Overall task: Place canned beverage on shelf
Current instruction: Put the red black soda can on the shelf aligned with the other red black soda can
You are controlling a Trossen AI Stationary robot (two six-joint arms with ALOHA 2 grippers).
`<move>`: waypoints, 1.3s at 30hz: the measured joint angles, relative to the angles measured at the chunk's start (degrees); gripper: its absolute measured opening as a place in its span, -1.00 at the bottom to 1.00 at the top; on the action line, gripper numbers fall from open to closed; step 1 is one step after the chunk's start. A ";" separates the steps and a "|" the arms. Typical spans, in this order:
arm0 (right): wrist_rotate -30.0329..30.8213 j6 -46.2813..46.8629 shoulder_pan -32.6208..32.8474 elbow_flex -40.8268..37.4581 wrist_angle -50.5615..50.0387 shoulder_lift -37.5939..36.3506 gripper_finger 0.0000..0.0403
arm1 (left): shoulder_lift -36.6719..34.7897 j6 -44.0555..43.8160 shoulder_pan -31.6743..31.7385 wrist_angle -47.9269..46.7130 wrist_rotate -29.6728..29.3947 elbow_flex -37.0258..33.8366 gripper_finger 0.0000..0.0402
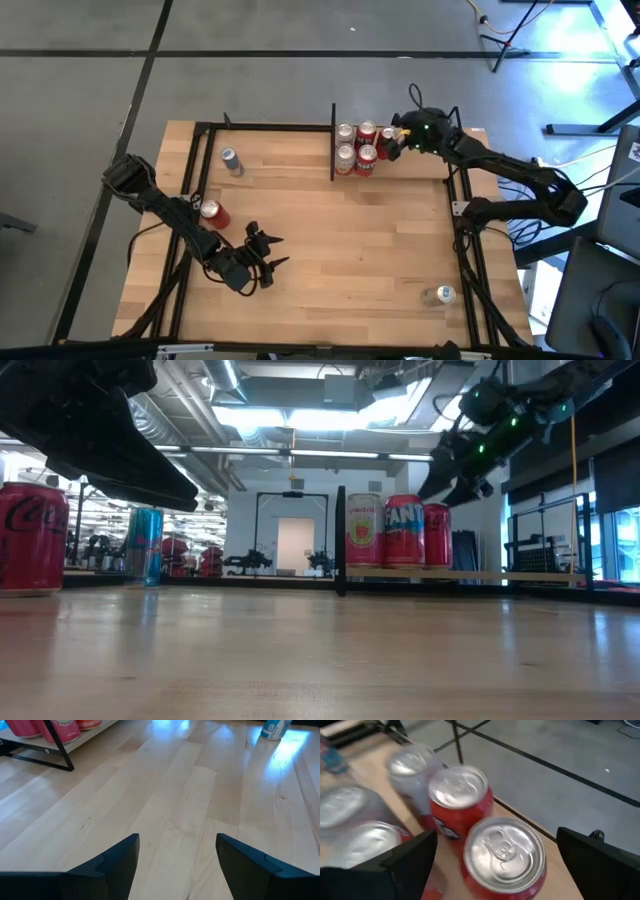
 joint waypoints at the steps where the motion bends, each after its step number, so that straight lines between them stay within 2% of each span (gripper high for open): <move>1: -0.52 -0.05 0.04 1.45 -2.41 -1.01 0.92 | 0.00 0.17 0.01 0.02 0.30 0.00 0.26; 5: -4.79 -0.10 0.79 8.14 -12.10 -5.31 0.87 | -1.83 1.55 0.04 -0.07 0.97 0.00 0.26; 9: -5.13 -0.03 6.61 11.31 -15.41 -8.80 0.85 | -6.49 4.14 0.19 -0.13 2.87 0.00 0.26; 16: 0.51 -0.26 23.94 8.71 -9.64 -9.63 0.85 | -16.67 15.24 0.83 -0.25 10.74 0.02 0.26; 19: 4.57 -0.29 30.92 6.21 -4.85 -8.32 0.85 | -19.80 19.17 1.09 -0.43 9.57 0.02 0.26; 23: 9.06 -0.55 37.19 3.14 0.76 -5.91 0.85 | -23.79 19.42 3.54 -4.72 8.92 0.09 0.35; 33: 12.72 -1.45 44.05 1.10 11.53 1.85 0.86 | -34.26 21.13 11.96 -23.59 10.15 0.07 0.94; 39: 12.64 -1.40 44.72 1.10 15.32 6.91 0.86 | -36.86 15.47 12.49 -29.26 11.03 0.11 0.97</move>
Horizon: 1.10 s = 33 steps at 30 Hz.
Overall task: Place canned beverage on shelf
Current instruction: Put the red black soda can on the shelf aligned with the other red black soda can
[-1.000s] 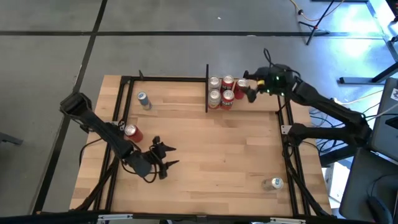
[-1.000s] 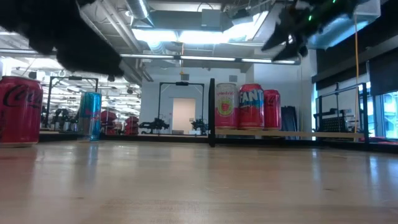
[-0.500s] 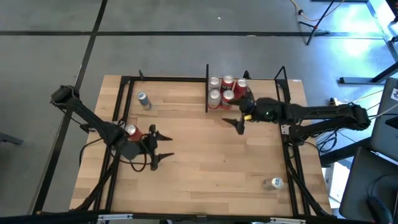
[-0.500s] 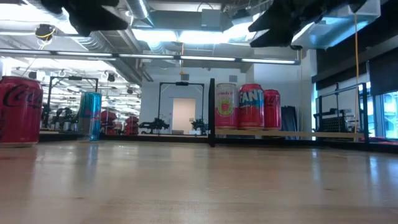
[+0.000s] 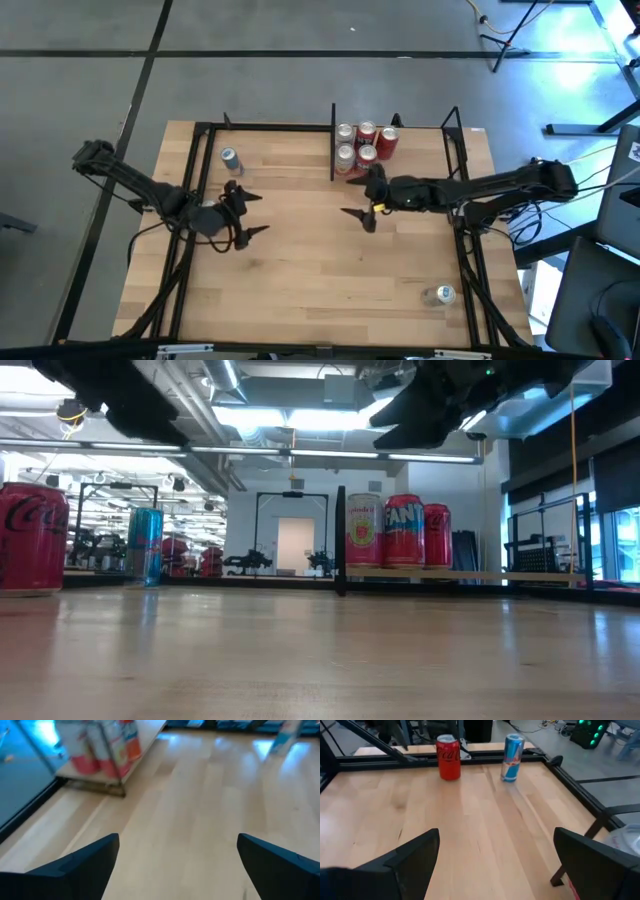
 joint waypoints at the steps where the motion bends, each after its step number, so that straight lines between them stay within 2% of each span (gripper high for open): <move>1: -0.01 0.01 -0.01 0.00 0.61 0.81 0.86 | -0.05 -1.69 0.70 -3.15 0.04 0.65 0.97; 5: -0.07 0.08 -0.02 0.00 2.77 3.62 0.86 | 0.51 -14.90 3.98 -23.57 0.24 8.90 0.97; 9: -0.09 0.38 -0.02 -0.02 3.99 5.62 0.86 | 1.76 -31.54 6.41 -41.35 5.15 16.30 0.96; 14: -0.10 0.40 -0.04 -0.02 5.33 6.90 0.86 | 2.06 -46.20 7.94 -57.29 12.82 17.65 0.96; 22: -0.11 0.42 -0.04 -0.02 5.71 6.89 0.86 | 2.16 -53.65 8.16 -65.21 16.92 17.03 0.96; 27: -0.14 0.16 -0.04 -0.02 5.94 6.89 0.86 | 4.07 -54.71 8.16 -66.28 18.20 16.82 0.96; 33: -0.18 0.11 -0.04 -0.02 5.97 6.89 0.86 | 5.69 -54.56 8.16 -64.74 23.22 12.24 0.96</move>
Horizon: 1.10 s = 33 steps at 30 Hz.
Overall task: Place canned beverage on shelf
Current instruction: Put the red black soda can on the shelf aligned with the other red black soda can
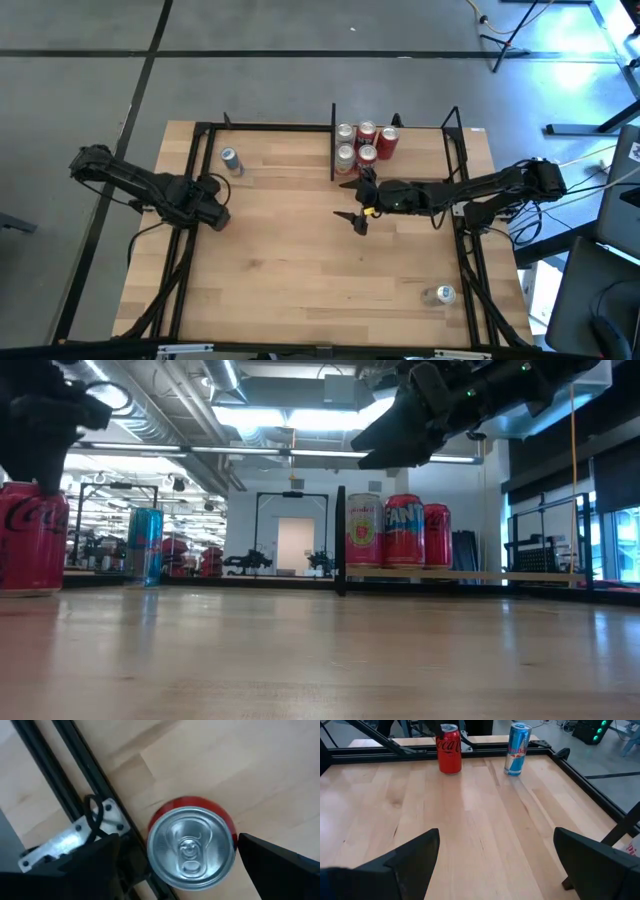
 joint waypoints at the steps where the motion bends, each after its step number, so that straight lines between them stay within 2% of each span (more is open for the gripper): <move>1: -0.13 0.00 0.00 0.00 0.00 0.00 0.86 | 0.01 0.43 0.00 0.58 0.37 -0.12 0.96; 5: -0.15 -0.02 0.00 0.00 0.02 0.00 0.86 | 0.02 3.14 0.07 4.98 0.40 0.00 0.96; 12: -0.11 -0.04 0.00 0.00 0.07 -0.02 0.86 | 0.77 4.43 1.11 4.92 4.40 -0.92 0.93; 21: -1.42 -0.03 0.00 0.00 -0.04 -0.04 0.86 | 2.83 6.69 1.11 5.72 4.85 -0.95 0.59; 28: -1.99 -0.18 0.00 0.00 -0.03 -0.04 0.86 | 4.12 17.98 0.65 10.52 3.94 -0.39 0.32; 33: -4.38 -0.36 1.76 0.00 -0.30 -0.04 0.86 | 5.97 24.92 -0.43 15.05 4.91 3.32 0.27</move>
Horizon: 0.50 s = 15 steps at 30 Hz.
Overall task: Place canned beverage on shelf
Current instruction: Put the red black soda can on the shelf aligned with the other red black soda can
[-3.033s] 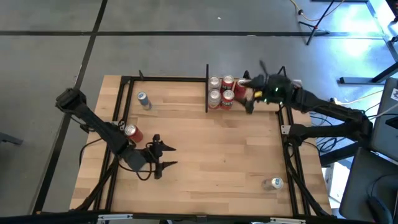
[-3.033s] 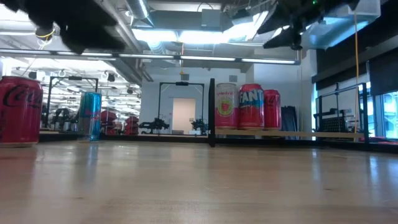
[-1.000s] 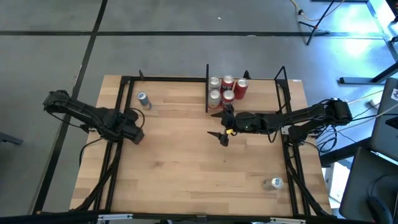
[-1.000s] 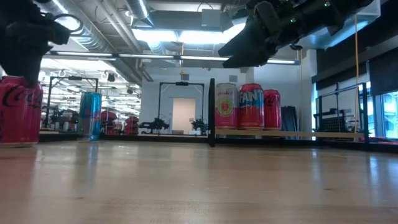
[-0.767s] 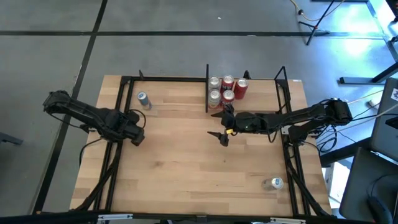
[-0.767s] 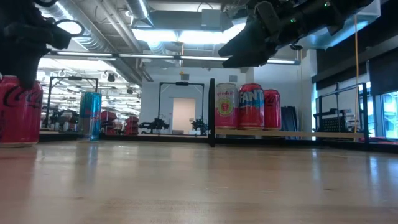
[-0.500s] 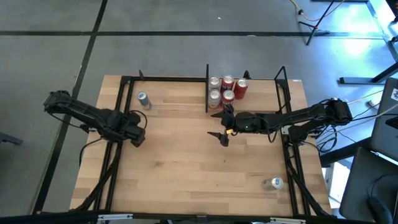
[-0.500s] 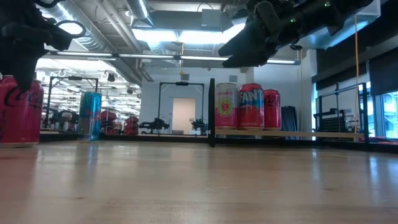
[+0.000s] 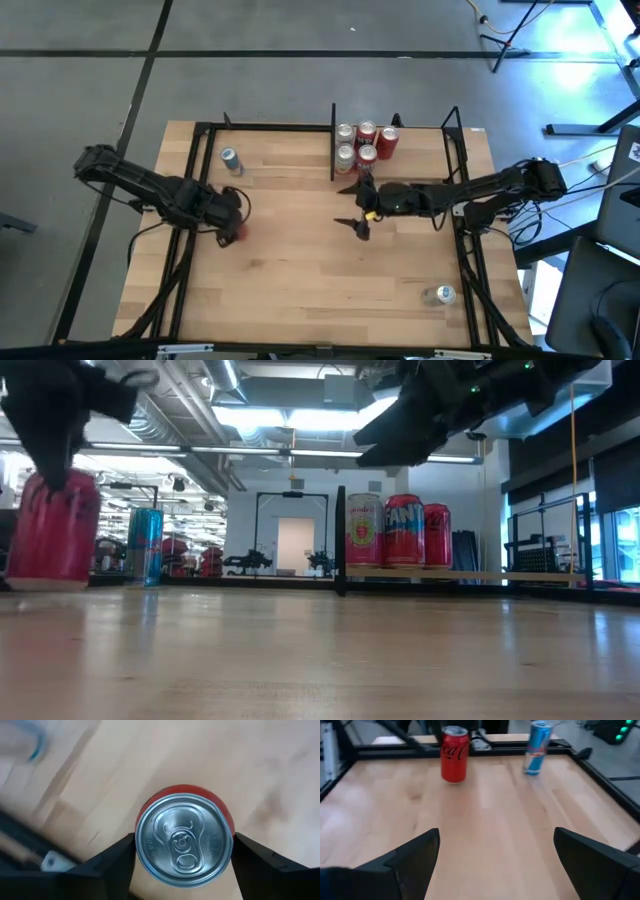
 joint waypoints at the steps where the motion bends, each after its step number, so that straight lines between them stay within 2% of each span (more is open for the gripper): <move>1: -0.05 -0.21 0.93 0.00 -0.24 0.00 0.86 | 0.79 2.13 -0.40 1.31 -0.03 0.83 0.27; 6: -0.30 -2.56 6.98 0.00 -1.12 0.00 0.86 | 8.19 11.90 -2.30 8.86 1.02 6.59 0.26; 11: -1.70 -2.83 11.95 0.00 -4.82 -0.02 0.86 | 19.22 21.21 -3.56 10.47 0.10 15.06 0.26; 15: -1.49 -2.81 14.20 -2.18 -2.08 -0.02 0.86 | 27.71 27.75 -3.92 10.95 -0.62 22.46 0.26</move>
